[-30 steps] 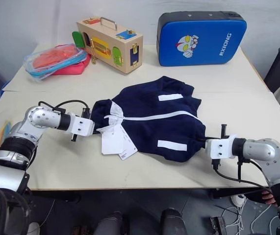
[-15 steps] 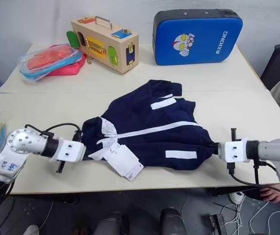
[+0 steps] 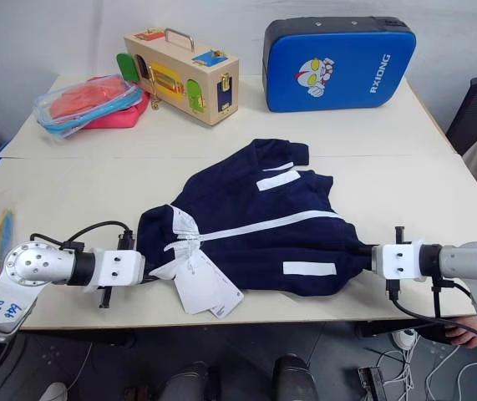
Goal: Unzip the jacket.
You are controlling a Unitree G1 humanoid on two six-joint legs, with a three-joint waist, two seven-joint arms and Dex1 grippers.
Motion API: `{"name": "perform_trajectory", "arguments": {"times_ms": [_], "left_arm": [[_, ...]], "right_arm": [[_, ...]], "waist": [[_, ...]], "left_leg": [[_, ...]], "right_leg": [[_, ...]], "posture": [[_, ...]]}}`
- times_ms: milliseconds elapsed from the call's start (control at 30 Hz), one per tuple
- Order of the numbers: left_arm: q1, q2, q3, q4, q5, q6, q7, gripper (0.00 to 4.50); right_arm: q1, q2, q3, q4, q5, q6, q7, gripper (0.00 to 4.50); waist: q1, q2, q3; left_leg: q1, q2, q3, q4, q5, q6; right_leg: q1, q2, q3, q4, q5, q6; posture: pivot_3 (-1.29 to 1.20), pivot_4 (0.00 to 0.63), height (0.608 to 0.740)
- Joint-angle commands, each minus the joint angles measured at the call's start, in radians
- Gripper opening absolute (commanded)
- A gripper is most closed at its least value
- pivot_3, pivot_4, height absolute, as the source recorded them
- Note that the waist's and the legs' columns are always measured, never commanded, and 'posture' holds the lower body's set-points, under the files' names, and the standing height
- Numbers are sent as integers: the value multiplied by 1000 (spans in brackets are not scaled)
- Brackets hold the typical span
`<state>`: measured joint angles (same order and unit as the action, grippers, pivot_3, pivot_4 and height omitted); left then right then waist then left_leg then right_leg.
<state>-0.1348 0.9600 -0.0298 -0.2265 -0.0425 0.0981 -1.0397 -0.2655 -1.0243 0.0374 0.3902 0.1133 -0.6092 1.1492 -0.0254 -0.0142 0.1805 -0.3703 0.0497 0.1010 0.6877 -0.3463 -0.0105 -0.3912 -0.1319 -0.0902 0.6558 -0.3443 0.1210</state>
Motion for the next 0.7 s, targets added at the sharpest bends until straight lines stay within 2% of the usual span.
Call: {"name": "perform_trajectory", "arguments": {"times_ms": [33,133,233,300,333,400,467,533,600,700], "left_arm": [[73,10,49,-23,-57,71,-16,2033],[128,30,136,-69,-139,143,-39,2861],[157,70,271,-104,-309,269,-125,3735],[143,105,355,-100,-421,316,-211,4275],[82,125,371,-72,-475,368,-226,4482],[-65,141,335,-1,-507,418,-225,4482],[-253,113,198,103,-395,362,-204,4482],[-404,43,66,222,-284,296,-184,4482],[-491,-21,-5,318,-229,252,-176,4482],[-573,-125,-69,457,-164,147,-167,3897]], "right_arm": [[31,-55,-65,-48,45,21,21,2538],[78,-95,-104,-98,90,71,53,3504],[140,-143,-169,-185,186,197,105,4478],[172,-175,-219,-268,275,336,141,4500],[174,-191,-245,-331,356,456,153,4500],[140,-207,-268,-438,500,670,151,4500],[46,-187,-239,-524,608,845,106,4500],[-56,-135,-182,-591,661,967,53,4500],[-121,-92,-138,-633,682,1047,25,4500],[-215,2,-47,-686,654,1132,-34,4500]], "waist": [[0,0,0],[-3,1,0],[0,1,0],[1,1,0],[2,1,0],[14,2,1],[23,2,1],[25,3,0],[27,3,0],[27,2,0]], "left_leg": [[0,0,0,-1,0,0],[0,0,0,-2,0,0],[0,1,0,-2,0,0],[0,1,-1,-2,0,0],[0,1,-1,-2,0,0],[0,0,-2,0,0,0],[1,-1,-3,2,0,0],[-1,-1,-3,3,0,0],[0,-1,-4,2,-1,-1],[-7,-2,3,4,-1,-1]], "right_leg": [[0,0,0,0,0,0],[0,0,0,-1,0,0],[-1,1,0,-1,0,0],[0,0,0,-1,0,0],[0,0,0,-1,0,0],[1,-1,0,-3,0,0],[2,0,0,-3,0,0],[1,0,0,-3,0,0],[2,1,-1,-1,0,0],[-2,2,-4,-1,0,0]], "posture": [[0,150,740],[0,150,740],[0,150,740],[0,150,740],[0,150,740],[0,150,740],[0,150,740],[0,150,740],[0,150,740],[0,150,740]]}}
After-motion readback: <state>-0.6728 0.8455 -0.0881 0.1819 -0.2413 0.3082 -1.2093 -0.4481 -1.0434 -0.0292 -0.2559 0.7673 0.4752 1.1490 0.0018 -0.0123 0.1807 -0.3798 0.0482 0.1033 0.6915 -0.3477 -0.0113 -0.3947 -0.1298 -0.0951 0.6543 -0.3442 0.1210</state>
